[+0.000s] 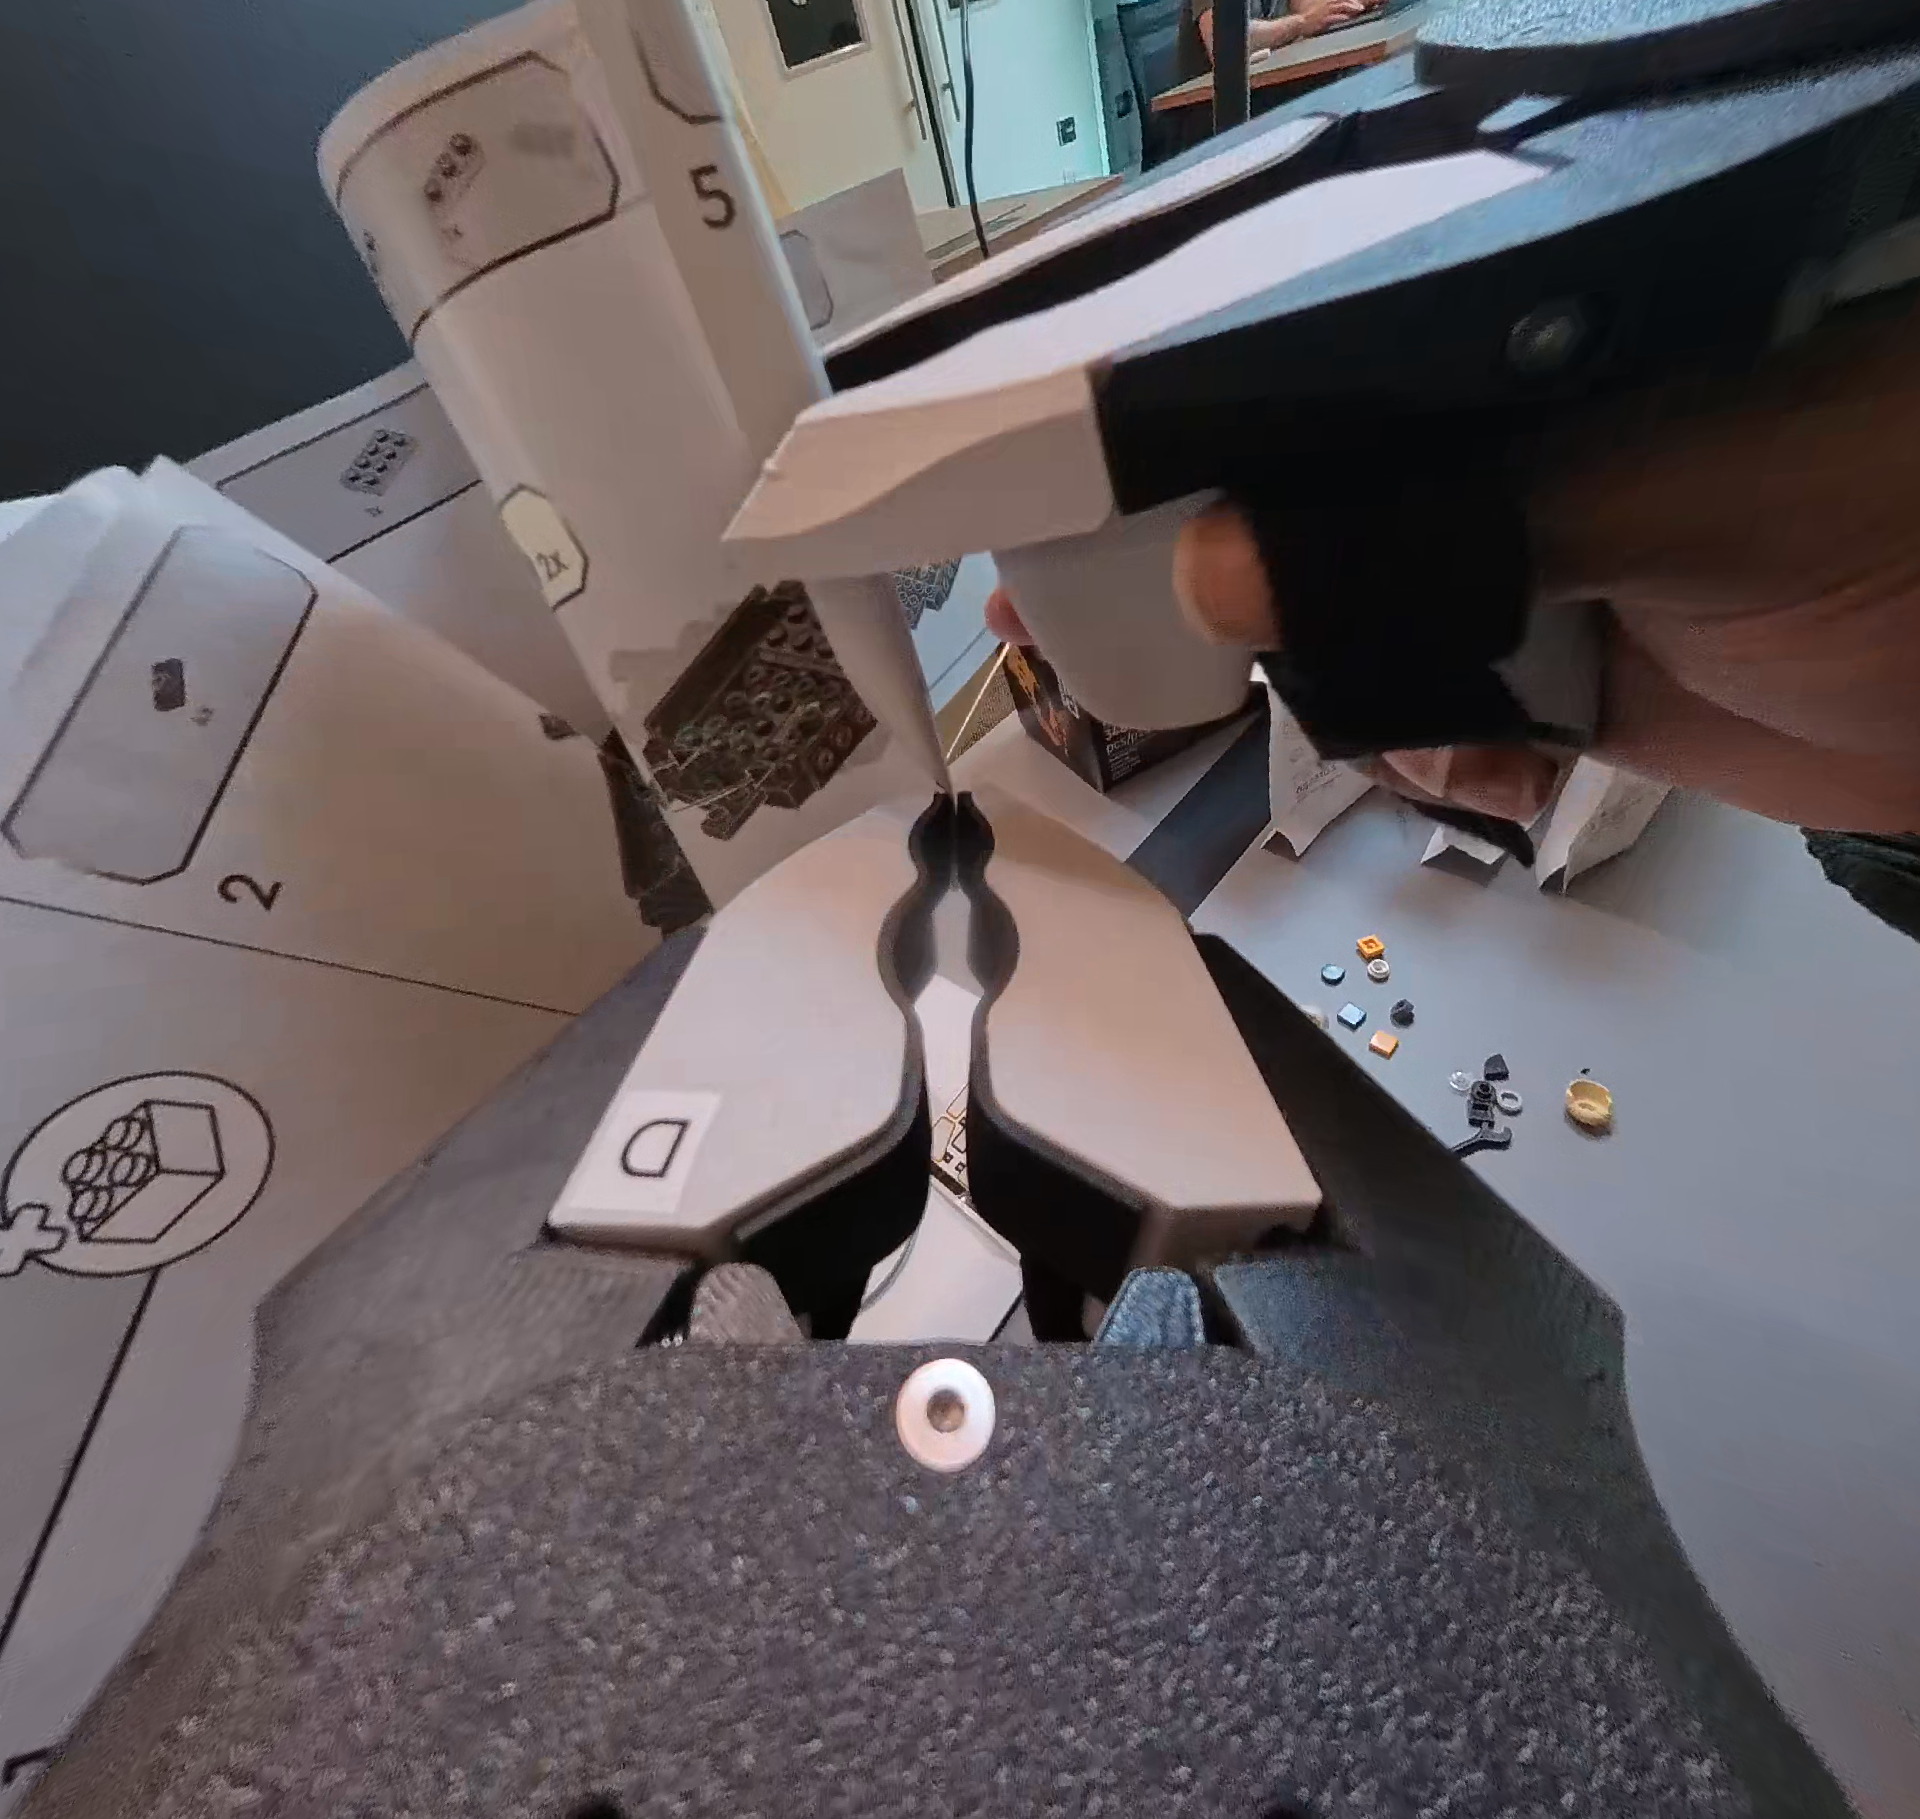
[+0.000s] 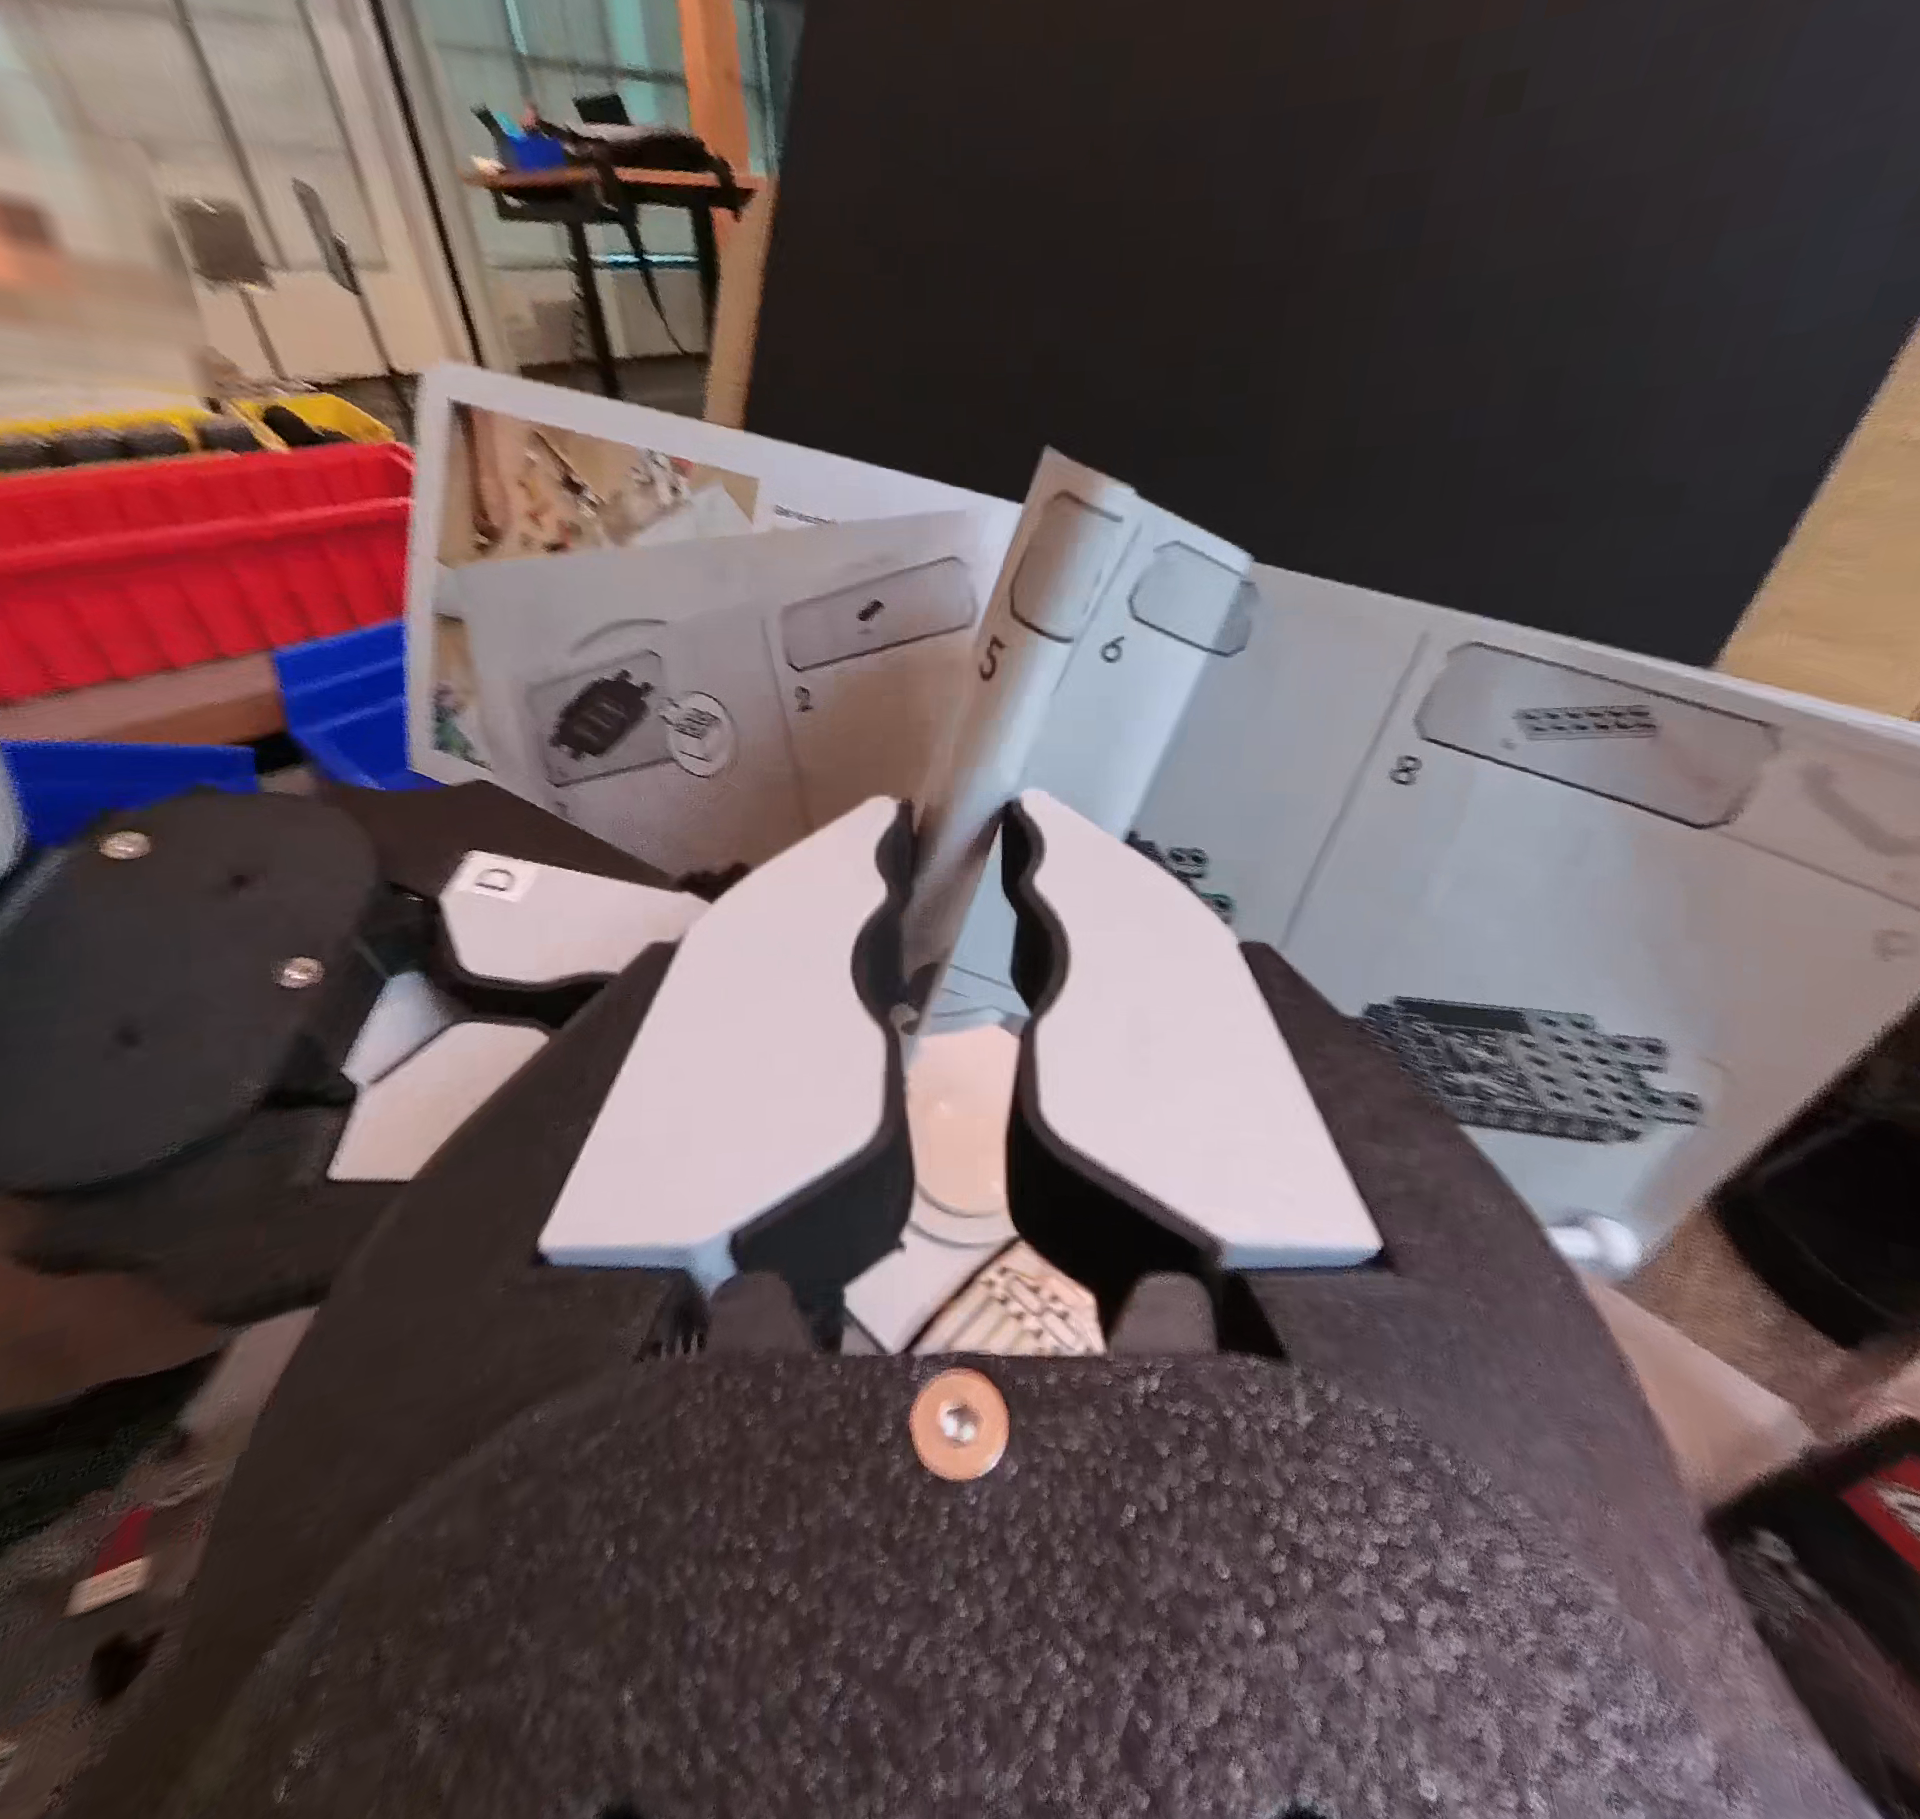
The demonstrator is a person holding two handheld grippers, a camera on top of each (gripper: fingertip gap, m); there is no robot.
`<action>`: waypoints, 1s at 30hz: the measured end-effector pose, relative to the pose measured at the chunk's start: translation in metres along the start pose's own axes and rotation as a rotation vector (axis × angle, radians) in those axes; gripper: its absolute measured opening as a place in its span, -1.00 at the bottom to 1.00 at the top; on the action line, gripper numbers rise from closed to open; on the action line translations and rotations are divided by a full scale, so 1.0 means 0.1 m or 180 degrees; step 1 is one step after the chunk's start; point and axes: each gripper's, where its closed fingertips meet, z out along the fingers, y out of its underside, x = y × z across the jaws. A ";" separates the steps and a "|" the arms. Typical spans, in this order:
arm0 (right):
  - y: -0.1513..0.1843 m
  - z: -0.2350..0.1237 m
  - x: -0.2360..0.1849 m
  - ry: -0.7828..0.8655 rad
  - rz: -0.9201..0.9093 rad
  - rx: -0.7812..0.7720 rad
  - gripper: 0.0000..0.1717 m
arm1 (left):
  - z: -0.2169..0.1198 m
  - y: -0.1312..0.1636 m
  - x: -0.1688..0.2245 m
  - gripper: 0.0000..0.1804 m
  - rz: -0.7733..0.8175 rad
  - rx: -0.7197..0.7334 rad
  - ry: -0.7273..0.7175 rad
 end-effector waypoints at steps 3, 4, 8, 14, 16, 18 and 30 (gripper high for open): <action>0.04 -0.02 0.07 0.0120 -0.0121 -0.0020 -0.99 | 0.00 0.01 0.00 -0.98 -0.0002 0.0002 -0.0007; 0.05 -0.02 0.10 0.0153 -0.0133 -0.0023 -0.99 | 0.00 0.02 -0.01 -0.98 -0.0025 -0.0002 -0.0010; 0.06 -0.03 0.23 0.0335 -0.0239 -0.0044 -1.00 | -0.04 0.04 -0.07 -0.93 -0.0053 -0.0015 -0.0076; 0.05 -0.10 0.53 0.0644 -0.0431 -0.0126 -1.00 | -0.12 0.20 -0.39 -0.93 -0.0237 -0.0220 -0.0375; 0.09 -0.11 0.66 0.0745 -0.0456 -0.0183 -1.00 | -0.16 0.25 -0.52 -0.93 -0.0310 -0.0285 -0.0462; 0.14 -0.11 0.80 0.0835 -0.0469 -0.0236 -1.00 | -0.19 0.30 -0.64 -0.93 -0.0340 -0.0333 -0.0550; 0.38 -0.15 1.27 0.0990 -0.0410 -0.0326 -0.99 | -0.32 0.57 -1.12 -0.95 -0.0285 -0.0613 -0.0922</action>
